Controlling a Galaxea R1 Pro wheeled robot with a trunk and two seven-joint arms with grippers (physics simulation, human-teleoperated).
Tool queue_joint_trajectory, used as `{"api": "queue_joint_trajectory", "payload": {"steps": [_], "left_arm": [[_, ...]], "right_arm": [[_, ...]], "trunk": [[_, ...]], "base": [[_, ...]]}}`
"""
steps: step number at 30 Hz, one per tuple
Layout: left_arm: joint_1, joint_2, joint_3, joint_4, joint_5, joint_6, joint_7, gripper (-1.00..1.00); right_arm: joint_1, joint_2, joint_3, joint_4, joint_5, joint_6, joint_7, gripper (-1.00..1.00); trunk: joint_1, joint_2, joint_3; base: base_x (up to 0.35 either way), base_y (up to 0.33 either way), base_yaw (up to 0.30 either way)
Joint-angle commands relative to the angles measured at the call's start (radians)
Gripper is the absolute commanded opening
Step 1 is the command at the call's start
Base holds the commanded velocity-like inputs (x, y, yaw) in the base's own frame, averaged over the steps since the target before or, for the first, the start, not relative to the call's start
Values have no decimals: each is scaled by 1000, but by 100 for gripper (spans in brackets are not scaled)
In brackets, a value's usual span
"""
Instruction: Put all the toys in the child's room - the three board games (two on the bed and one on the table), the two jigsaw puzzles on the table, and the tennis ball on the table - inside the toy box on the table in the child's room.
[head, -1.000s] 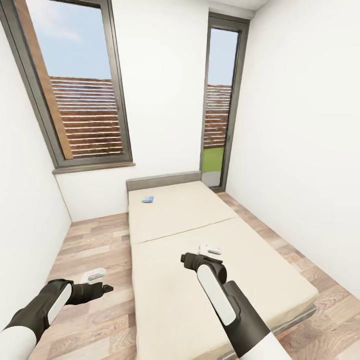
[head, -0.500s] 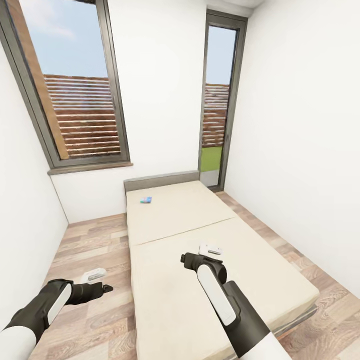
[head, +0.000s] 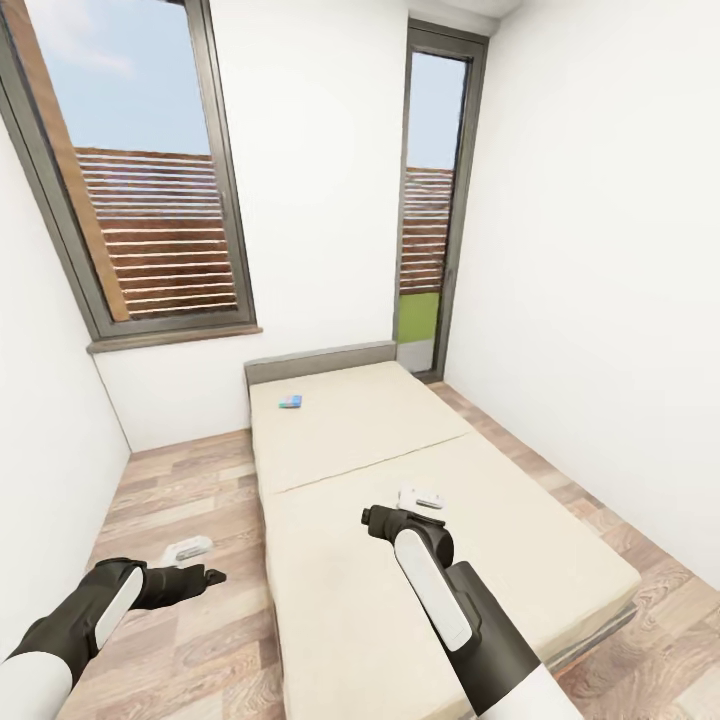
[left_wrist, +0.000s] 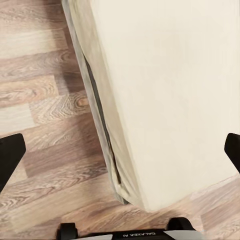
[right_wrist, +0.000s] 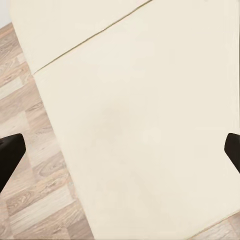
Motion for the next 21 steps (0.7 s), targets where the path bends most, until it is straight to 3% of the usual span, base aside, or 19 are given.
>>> {"api": "queue_joint_trajectory", "payload": {"steps": [1,21], "left_arm": [[-1,1,-3,-1,4,3,0,100],[0,1,-3,-1,4,3,0,100]], "right_arm": [[-1,0,1,-1,-9,2,-10,100],[-1,0,1,2,-13,2,-10,100]], "trunk": [[1,-2,-2],[1,-2,-2]], "base": [[31,79,-174],[37,99,-239]]}}
